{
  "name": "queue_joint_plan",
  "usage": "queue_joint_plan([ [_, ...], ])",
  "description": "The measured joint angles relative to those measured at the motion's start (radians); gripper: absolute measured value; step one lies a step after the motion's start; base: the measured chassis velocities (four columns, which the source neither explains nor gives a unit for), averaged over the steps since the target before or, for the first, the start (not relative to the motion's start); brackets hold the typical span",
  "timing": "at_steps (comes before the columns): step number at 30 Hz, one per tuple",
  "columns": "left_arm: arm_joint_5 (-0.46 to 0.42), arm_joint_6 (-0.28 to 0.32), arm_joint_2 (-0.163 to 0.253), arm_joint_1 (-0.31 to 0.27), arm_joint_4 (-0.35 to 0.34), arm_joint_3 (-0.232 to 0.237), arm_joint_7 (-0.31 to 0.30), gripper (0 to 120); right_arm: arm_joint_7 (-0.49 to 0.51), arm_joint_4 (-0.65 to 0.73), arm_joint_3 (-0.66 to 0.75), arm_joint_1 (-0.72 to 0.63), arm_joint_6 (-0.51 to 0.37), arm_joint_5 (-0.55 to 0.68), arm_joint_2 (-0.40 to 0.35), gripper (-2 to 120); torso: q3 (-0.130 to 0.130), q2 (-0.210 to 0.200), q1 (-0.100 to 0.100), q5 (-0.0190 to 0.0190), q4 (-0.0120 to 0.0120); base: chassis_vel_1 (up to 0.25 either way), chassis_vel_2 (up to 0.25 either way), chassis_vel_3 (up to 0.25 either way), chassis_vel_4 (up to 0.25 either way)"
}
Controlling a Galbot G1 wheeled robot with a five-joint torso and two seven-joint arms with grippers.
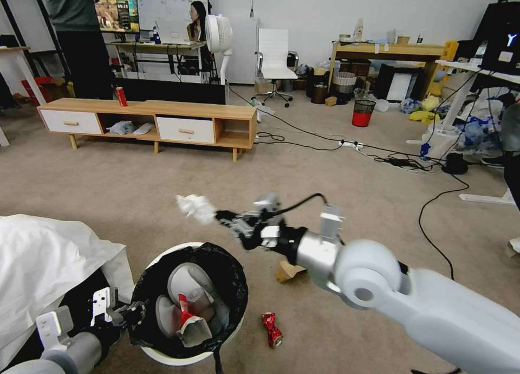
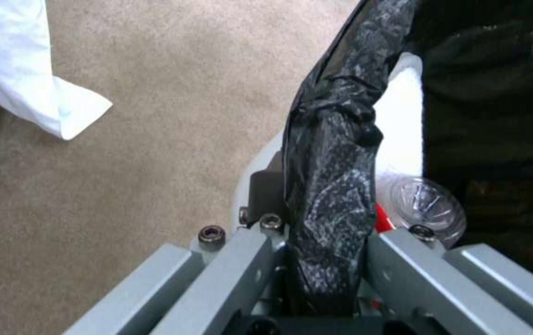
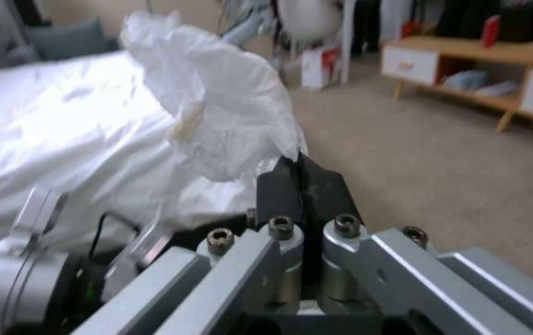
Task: Pick up the trash bin, then pick up the garbage from the floor and place it into the trash bin.
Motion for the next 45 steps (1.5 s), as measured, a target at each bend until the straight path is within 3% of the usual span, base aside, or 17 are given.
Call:
queue_joint_plan([
  [6, -0.001, 0.000, -0.001, -0.006, 0.000, -0.005, 0.001, 1, 0.060, -0.012, -0.102, 0.089, -0.125, 0.037, 0.050, 0, 0.000, 0.000, 0.000, 0.0000, -0.0002, 0.000, 0.000, 0.000, 0.000],
  [11, -0.002, 0.000, -0.002, -0.007, -0.001, -0.007, 0.002, 1, 0.082, -0.012, -0.120, 0.094, -0.161, 0.043, 0.062, 0, 0.000, 0.000, 0.000, 0.0002, -0.0002, 0.000, 0.000, 0.000, 0.000],
  [12, -0.002, 0.000, -0.003, -0.007, -0.001, -0.010, 0.002, 1, 0.103, -0.007, -0.129, 0.097, -0.216, 0.055, 0.071, 0, 0.000, 0.000, 0.000, 0.0001, -0.0001, 0.000, 0.000, 0.000, 0.000],
  [18, -0.004, 0.000, -0.003, -0.010, -0.003, -0.014, 0.002, 1, 0.125, -0.003, -0.136, 0.097, -0.277, 0.059, 0.073, 0, 0.000, 0.000, 0.000, 0.0002, -0.0001, 0.000, 0.000, 0.000, 0.000],
  [45, -0.011, 0.000, -0.004, -0.016, -0.002, -0.024, 0.003, 1, 0.147, 0.030, -0.113, -0.050, -0.338, 0.000, 0.011, 0, 0.000, 0.000, 0.000, 0.0004, -0.0002, 0.000, 0.000, 0.000, 0.000],
])
